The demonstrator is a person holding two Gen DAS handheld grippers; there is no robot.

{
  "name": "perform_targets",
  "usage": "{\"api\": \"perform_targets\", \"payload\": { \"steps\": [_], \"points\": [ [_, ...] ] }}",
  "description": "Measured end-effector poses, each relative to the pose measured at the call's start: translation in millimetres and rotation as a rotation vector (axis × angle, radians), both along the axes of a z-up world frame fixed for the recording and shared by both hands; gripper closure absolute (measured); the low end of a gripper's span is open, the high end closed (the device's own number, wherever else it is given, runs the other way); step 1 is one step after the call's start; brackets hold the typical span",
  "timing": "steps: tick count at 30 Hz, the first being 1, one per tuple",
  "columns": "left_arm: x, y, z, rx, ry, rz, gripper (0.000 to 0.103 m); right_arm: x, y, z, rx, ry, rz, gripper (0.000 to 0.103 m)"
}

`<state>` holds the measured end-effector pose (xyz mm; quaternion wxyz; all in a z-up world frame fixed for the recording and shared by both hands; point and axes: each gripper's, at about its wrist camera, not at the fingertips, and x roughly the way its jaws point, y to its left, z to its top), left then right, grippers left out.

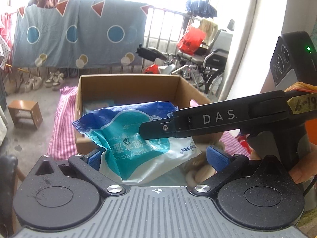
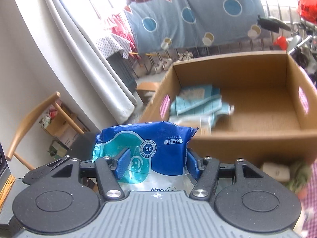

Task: Organize soft objects
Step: 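Lift the wet-wipes pack and carry it into the cardboard box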

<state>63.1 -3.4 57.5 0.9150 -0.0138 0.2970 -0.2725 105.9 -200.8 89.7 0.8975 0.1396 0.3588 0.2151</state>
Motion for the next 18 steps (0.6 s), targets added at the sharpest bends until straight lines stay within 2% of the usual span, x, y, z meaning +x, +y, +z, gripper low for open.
{"api": "perform_targets", "payload": {
  "steps": [4, 10, 14, 18],
  "points": [
    [27.6, -11.5, 12.1, 0.004, 0.004, -0.028, 0.000, 24.1, -13.8, 18.1, 0.008, 0.001, 0.002, 0.040],
    [89.2, -39.4, 20.4, 0.024, 0.069, -0.079, 0.000, 85.3, -44.4, 28.1, 0.037, 0.080, -0.007, 0.040],
    [148.2, -65.8, 16.4, 0.054, 0.157, -0.101, 0.000, 138.4, -69.7, 23.3, 0.053, 0.150, -0.033, 0.040],
    [214.7, -87.5, -2.5, 0.063, 0.271, -0.106, 0.000, 198.4, -93.6, 3.9, 0.071, 0.247, -0.067, 0.040]
  ]
}}
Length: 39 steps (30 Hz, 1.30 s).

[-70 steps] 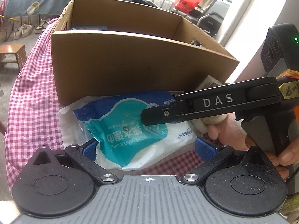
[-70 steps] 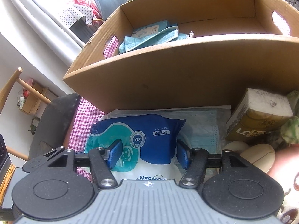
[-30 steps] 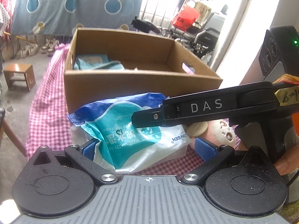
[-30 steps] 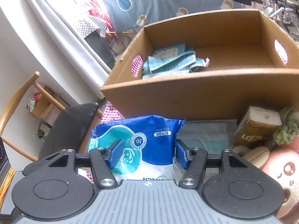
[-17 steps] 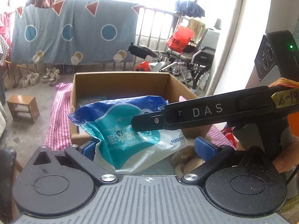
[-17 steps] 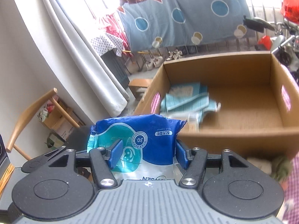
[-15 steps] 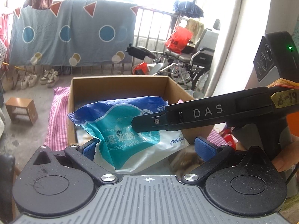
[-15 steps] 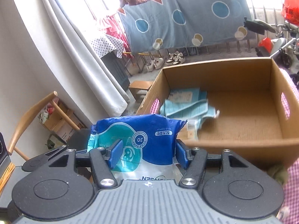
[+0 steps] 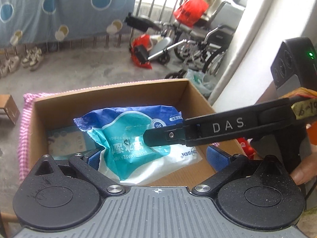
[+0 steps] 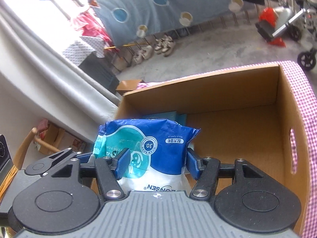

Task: Organize soft objects
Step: 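Lift the wet-wipes pack and carry it into the cardboard box, then open the right gripper and release the wet-wipes pack in the box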

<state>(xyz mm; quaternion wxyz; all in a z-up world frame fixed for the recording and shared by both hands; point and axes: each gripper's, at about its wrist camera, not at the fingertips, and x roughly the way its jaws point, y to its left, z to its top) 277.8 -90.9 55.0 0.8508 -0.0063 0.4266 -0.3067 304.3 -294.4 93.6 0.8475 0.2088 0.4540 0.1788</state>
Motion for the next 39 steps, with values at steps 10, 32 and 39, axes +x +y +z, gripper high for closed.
{"api": "perform_targets", "payload": {
  "steps": [10, 32, 39],
  "points": [
    [98.0, -31.6, -71.4, 0.056, 0.189, 0.019, 0.001, 96.2, -24.7, -70.6, -0.060, 0.160, -0.064, 0.040],
    [82.2, -6.2, -33.7, 0.005, 0.125, 0.090, 0.001, 99.9, -61.0, -93.1, -0.061, 0.178, -0.174, 0.037],
    [11.5, 56.9, 30.3, -0.102, 0.013, 0.127, 0.000, 101.3, -49.9, -103.6, -0.122, 0.273, -0.143, 0.031]
  ]
}}
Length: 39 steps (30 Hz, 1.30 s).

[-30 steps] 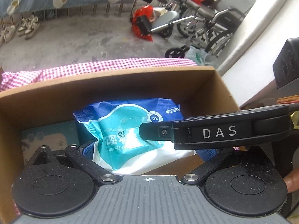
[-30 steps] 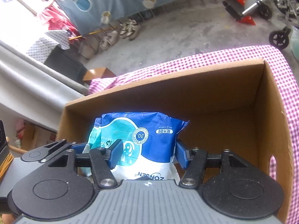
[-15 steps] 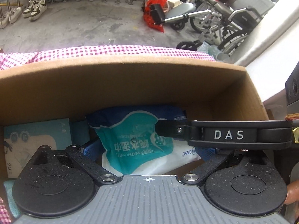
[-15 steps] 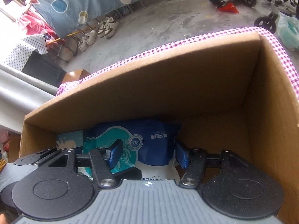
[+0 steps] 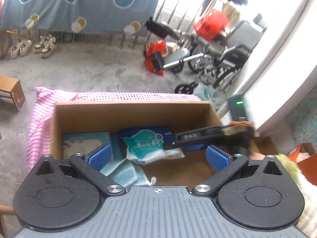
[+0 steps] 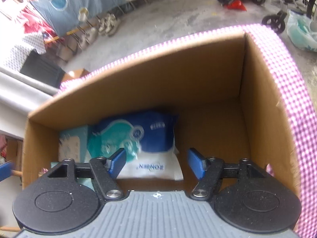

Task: Organize soft objects
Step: 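Open the right gripper and release the wet-wipes pack in the box, then move the right gripper down to the blue face-mask packet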

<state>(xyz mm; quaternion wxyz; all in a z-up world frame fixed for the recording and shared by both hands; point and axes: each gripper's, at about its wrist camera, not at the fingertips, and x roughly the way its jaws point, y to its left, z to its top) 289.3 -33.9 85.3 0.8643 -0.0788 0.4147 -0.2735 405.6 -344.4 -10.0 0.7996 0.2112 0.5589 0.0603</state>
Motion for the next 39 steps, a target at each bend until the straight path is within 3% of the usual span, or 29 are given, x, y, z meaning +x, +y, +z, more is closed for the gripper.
{"api": "perform_targets", "payload": {
  "steps": [5, 9, 15, 21, 26, 32, 36, 39],
  "points": [
    [-70.4, 50.0, 6.4, -0.063, -0.042, 0.015, 0.000, 4.7, 6.7, -11.3, 0.021, 0.054, 0.001, 0.029],
    [-121.0, 82.8, -13.5, -0.104, -0.064, 0.071, 0.000, 6.3, 11.9, -15.7, 0.053, 0.058, -0.020, 0.029],
    [-164.6, 110.7, -45.6, -0.175, -0.053, 0.166, 0.000, 9.5, 26.8, -14.3, -0.001, 0.008, -0.008, 0.029],
    [-196.6, 123.2, -65.6, -0.106, -0.054, 0.208, 0.000, -8.2, 25.0, 5.0, -0.051, -0.065, -0.018, 0.029],
    [-213.4, 132.7, -80.3, -0.150, -0.016, 0.183, 0.000, -60.8, 21.3, 56.4, -0.014, -0.174, 0.015, 0.029],
    [-230.7, 125.1, -91.5, -0.134, -0.017, 0.146, 0.000, -156.3, 22.8, 120.1, 0.044, -0.336, 0.091, 0.025],
    [-239.7, 117.7, -94.7, -0.095, -0.040, 0.129, 0.000, -216.3, 39.0, 136.6, 0.054, -0.388, 0.139, 0.025],
    [-246.2, 114.0, -98.7, -0.070, -0.052, 0.119, 0.000, -256.7, 51.8, 129.8, 0.094, -0.401, 0.165, 0.025]
  ]
}}
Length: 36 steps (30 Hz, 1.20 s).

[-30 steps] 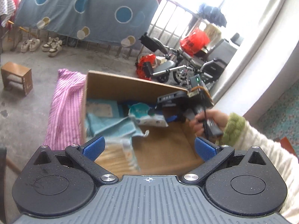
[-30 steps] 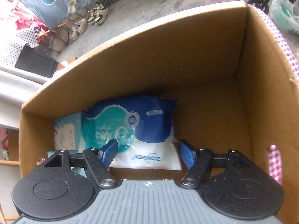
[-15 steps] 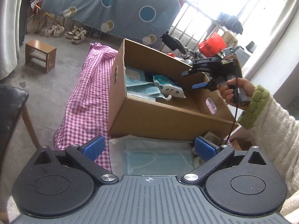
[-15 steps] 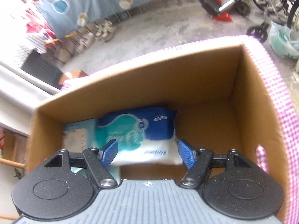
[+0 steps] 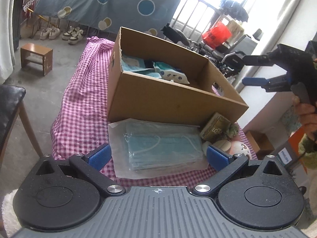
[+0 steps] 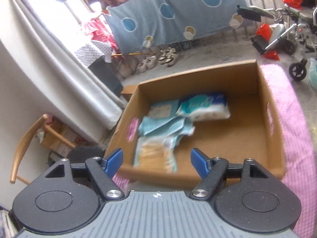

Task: Organize soft objects
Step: 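Move the right gripper down to the blue face-mask packet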

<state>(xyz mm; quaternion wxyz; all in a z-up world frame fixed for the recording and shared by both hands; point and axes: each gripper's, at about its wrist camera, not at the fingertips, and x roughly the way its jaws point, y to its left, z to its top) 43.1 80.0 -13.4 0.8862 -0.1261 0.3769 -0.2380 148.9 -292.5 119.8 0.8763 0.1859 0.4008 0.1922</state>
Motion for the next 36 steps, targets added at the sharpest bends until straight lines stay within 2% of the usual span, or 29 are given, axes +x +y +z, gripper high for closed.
{"api": "perform_targets", "payload": {
  "steps": [4, 10, 13, 16, 22, 27, 31, 36],
  "points": [
    [-4.8, -0.9, -7.3, 0.022, -0.004, -0.001, 0.000, -45.2, 16.6, -29.4, 0.084, 0.040, 0.020, 0.025],
    [-7.3, 1.9, -12.7, 0.088, -0.039, 0.027, 0.000, -81.6, 36.4, -83.1, 0.192, 0.111, -0.021, 0.025],
    [-3.5, 7.4, -17.3, 0.074, -0.045, 0.050, 0.001, -86.8, 42.5, -109.5, 0.245, 0.163, -0.057, 0.026],
    [4.9, 11.5, -21.8, 0.049, -0.045, 0.064, 0.001, -89.4, 49.7, -131.6, 0.276, 0.217, -0.078, 0.032],
    [34.4, 10.4, -29.8, 0.009, -0.030, 0.054, 0.005, -86.7, 64.1, -152.6, 0.235, 0.252, -0.078, 0.038],
    [62.1, -2.0, -39.5, 0.039, -0.022, 0.040, 0.009, -78.2, 76.8, -161.0, 0.189, 0.267, -0.057, 0.041],
    [82.9, -9.0, -50.7, 0.071, 0.012, 0.026, 0.022, -75.9, 80.4, -166.7, 0.170, 0.279, -0.050, 0.041],
    [98.8, -13.2, -63.7, 0.081, 0.051, 0.006, 0.026, -75.1, 81.5, -171.5, 0.147, 0.295, -0.038, 0.040]
  ]
}}
